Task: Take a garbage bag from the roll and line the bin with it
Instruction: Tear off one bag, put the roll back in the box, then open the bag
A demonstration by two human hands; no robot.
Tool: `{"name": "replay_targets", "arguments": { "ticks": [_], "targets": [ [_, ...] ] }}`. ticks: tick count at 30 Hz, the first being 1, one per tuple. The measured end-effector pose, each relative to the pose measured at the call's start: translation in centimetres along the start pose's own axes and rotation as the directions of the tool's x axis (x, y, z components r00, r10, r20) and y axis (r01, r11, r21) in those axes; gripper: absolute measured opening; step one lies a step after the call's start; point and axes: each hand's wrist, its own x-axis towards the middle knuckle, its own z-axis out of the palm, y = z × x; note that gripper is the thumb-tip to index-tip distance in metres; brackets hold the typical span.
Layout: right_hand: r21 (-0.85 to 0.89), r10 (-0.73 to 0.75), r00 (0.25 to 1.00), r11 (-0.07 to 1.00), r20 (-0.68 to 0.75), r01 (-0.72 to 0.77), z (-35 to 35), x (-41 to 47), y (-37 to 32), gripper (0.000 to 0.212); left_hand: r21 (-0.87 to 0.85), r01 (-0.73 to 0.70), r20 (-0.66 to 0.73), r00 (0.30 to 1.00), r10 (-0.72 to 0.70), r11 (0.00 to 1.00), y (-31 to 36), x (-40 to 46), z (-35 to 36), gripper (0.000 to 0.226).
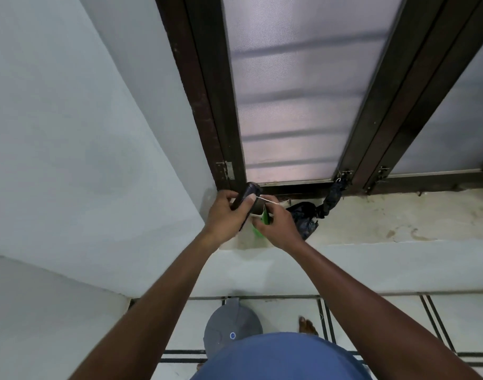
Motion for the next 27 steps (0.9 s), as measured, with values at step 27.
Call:
{"name": "replay_targets", "arguments": {
  "ticks": [27],
  "targets": [
    [0.152, 0.166, 0.969, 0.979, -0.182, -0.139, 0.5, 0.4, 0.7, 0.055, 0.308, -0.142, -0.100, 0.979, 0.180, 0.941, -2.2, 3.4, 1.3, 0.012]
  ]
}}
